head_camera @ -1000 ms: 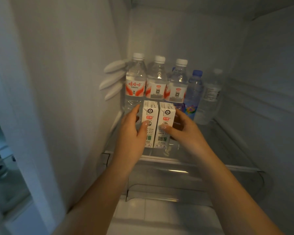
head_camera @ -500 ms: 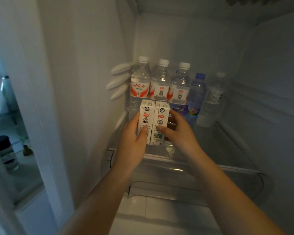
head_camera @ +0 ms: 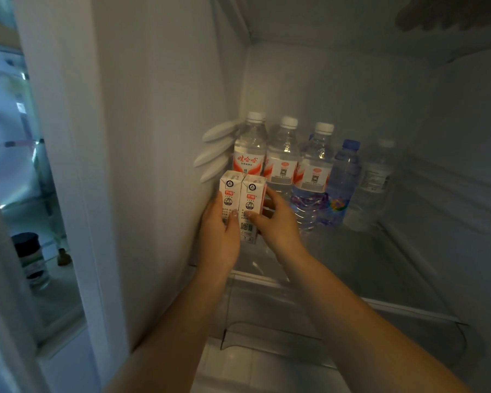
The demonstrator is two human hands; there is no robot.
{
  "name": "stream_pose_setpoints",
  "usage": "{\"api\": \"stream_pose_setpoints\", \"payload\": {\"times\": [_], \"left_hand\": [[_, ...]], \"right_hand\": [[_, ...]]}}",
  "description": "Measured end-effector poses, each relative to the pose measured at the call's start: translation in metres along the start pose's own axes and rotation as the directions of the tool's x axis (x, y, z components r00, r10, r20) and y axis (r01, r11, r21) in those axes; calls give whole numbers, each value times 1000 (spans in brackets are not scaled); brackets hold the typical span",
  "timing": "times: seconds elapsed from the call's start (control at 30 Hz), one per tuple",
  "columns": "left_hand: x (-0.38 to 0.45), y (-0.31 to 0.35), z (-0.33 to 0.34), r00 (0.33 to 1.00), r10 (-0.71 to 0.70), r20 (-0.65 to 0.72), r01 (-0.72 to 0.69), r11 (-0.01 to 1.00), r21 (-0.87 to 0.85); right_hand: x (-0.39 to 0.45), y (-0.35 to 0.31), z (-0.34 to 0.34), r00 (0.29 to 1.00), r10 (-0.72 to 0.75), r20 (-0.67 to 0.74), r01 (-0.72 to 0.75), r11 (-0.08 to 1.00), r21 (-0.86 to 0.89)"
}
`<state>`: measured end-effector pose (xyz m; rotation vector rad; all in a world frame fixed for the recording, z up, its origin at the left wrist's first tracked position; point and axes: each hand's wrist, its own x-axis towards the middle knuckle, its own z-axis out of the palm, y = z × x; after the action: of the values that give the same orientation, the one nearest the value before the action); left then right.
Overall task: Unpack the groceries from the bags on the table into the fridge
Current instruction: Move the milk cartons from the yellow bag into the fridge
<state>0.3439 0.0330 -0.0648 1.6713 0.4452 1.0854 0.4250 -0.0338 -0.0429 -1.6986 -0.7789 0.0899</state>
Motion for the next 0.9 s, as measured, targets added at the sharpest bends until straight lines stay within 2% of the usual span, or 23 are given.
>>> {"api": "stream_pose_setpoints", "payload": {"times": [0.37, 0.6, 0.8, 0.9], "left_hand": [[7, -6, 3, 1000, 10, -6, -9, 998, 68], [-7, 8, 8, 999, 33, -37, -26, 980, 196], [-39, 17, -6, 987, 156, 36, -160, 953, 257], [-61, 20, -16, 971, 221, 90, -239, 916, 323]], "right_hand": [[5, 2, 3, 998, -64, 27, 65, 997, -34], [6, 1, -5, 993, -117, 27, 120, 957, -264], [-27, -7, -39, 977, -212, 33, 208, 901, -381], [-51, -4, -54, 970, -243, 16, 231, 897, -376]]}}
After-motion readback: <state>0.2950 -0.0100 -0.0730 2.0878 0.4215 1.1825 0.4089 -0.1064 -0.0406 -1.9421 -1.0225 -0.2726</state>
